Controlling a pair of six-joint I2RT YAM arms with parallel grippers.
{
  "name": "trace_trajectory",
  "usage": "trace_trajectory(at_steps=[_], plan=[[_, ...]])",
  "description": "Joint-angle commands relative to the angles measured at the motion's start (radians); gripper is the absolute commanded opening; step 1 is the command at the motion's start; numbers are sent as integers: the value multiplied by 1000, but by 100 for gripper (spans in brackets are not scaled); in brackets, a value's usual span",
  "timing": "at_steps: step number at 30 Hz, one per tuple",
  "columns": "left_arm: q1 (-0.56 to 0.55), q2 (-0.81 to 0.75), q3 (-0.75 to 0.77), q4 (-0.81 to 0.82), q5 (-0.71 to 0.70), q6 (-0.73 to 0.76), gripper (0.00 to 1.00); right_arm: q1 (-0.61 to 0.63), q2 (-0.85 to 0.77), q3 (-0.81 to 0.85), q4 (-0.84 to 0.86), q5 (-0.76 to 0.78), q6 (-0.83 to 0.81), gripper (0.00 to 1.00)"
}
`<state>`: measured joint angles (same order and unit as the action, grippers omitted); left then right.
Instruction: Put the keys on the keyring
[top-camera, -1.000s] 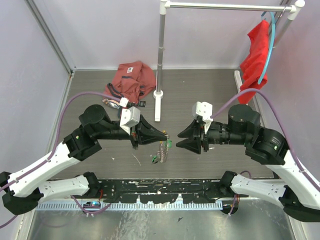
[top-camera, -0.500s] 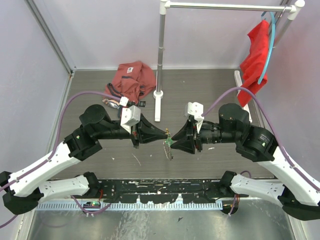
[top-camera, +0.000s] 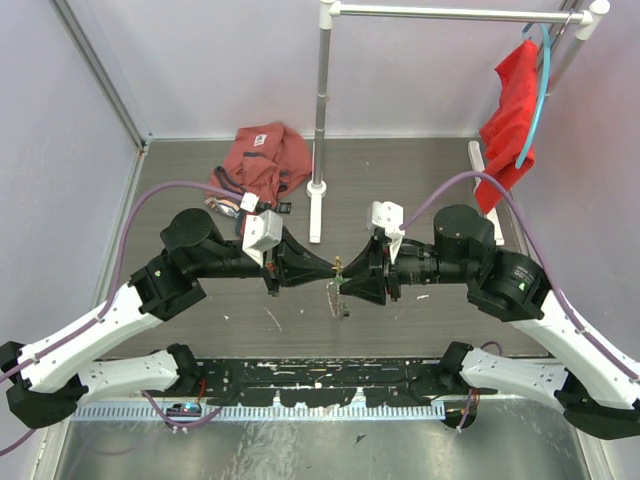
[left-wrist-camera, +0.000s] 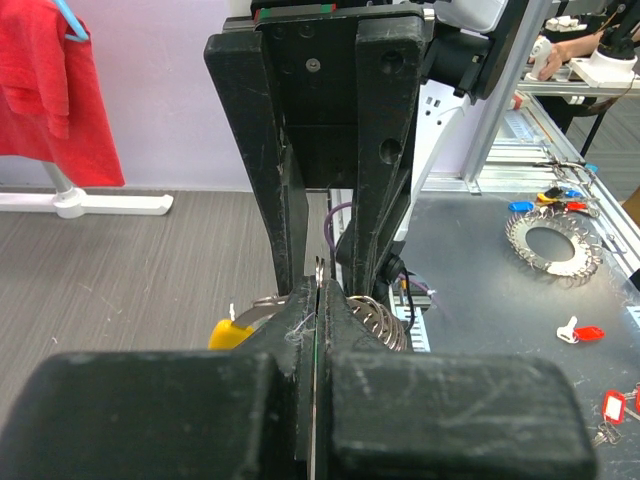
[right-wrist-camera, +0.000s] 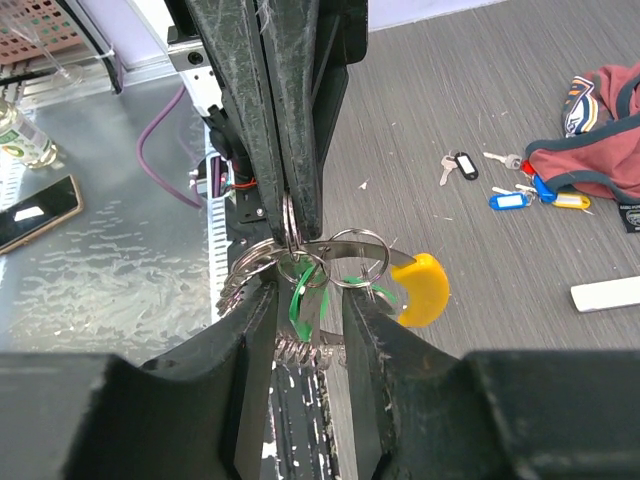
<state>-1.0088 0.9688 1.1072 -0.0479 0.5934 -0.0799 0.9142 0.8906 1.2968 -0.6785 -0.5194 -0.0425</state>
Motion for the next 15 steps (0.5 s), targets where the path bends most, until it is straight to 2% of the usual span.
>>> trace_trajectory(at_steps=[1,5,7,10,15], plan=[[-3,-3,3,62,16,-9,0,0,-2,3,75,-2,20,36],[-2,-4,3,60,15,-9,0,0,-3,6,72,-3,18,14],[-2,-5,1,59,14,-7,0,0,-6,18,57,3,11,7],[-3,-8,1,54,13,-3,0,0,-12,43,16,18,-4,4],[-3,-7,3,45,9,1,0,0,-14,84,-38,40,-27,3]])
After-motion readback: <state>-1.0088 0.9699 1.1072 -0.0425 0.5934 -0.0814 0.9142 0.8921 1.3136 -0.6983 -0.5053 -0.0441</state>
